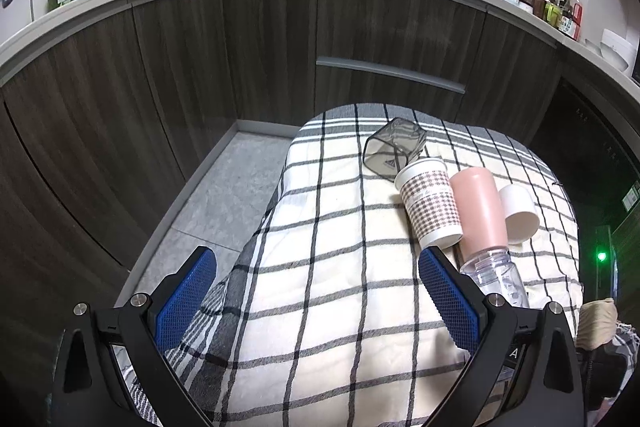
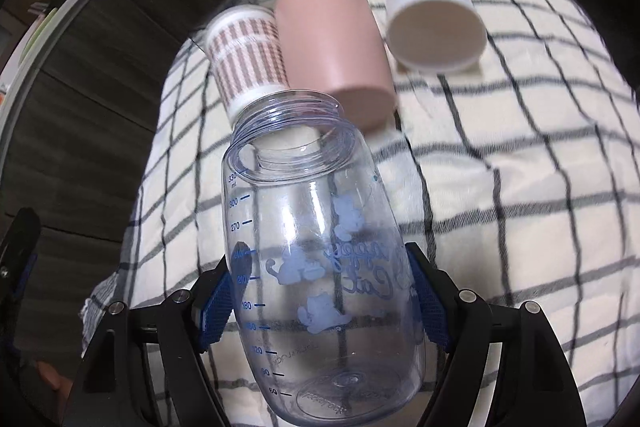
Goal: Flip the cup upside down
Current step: 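Carry the bottle with the right gripper in front of the pink cup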
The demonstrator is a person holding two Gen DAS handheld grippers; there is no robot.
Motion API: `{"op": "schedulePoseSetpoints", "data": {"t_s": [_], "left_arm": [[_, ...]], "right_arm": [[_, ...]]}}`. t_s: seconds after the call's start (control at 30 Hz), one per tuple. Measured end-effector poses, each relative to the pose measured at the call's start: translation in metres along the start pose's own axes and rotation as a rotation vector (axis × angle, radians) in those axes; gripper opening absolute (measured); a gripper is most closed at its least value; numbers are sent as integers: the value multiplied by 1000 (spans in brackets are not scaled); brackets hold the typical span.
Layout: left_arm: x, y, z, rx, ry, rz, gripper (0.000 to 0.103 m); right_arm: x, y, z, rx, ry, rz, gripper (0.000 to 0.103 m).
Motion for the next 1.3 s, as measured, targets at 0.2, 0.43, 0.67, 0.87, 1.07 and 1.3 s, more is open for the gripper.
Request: {"op": "schedulePoseSetpoints", "data": {"t_s": [0.2,0.43,0.67,0.87,1.07,1.3], "left_arm": [[4,-4,5,-16,0,4,103],[9,-2,5,-13,-4,2,103],[25,9,10,3,-28,15,103],[57,18,23,17,-49,65,103],[96,17,47,22,-89,99,103],[127,15,71,57,-121,120,103]], "right_arm": [[1,-6,3,0,-7,-6,77],[6,3,3,5,-36,-53,81],[14,36,7,39,-23,-89,82],[29,88,10,173,38,-51,82],[49,130,9,332,144,92,82],[69,159,8,457,216,219,82]]}}
Point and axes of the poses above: each gripper's, at about its wrist camera, not at the fingertips, and y roughly against the way its jaws point, x to its right, z to its underside, the point moved 4 cm from there along -y, roughly the way its jaws point, and after that the axes turned 7 degrees about -z, right-handed, at the moved point
